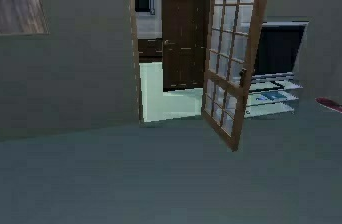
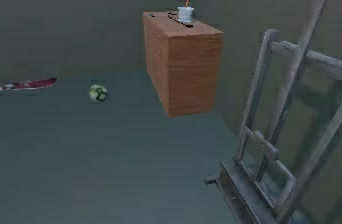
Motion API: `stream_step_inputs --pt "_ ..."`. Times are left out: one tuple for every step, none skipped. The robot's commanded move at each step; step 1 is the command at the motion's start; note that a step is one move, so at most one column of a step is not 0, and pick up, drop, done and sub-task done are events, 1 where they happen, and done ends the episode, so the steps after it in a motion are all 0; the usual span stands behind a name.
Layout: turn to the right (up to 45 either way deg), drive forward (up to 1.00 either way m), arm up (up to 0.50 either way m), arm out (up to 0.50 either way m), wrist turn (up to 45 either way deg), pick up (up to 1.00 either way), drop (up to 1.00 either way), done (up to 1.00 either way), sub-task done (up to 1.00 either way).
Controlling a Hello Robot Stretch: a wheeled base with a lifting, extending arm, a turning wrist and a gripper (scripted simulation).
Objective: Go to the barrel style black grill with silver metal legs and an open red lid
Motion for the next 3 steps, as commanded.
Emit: stream_step_inputs --pt "0.0 1.0 0.0 0.0 0.0 0.0 0.0 0.0 0.0" --pt "0.0 1.0 0.0 0.0 0.0 0.0 0.0 0.0 0.0" --pt "-6.0 0.0 0.0 0.0 0.0 0.0 0.0 0.0 0.0"
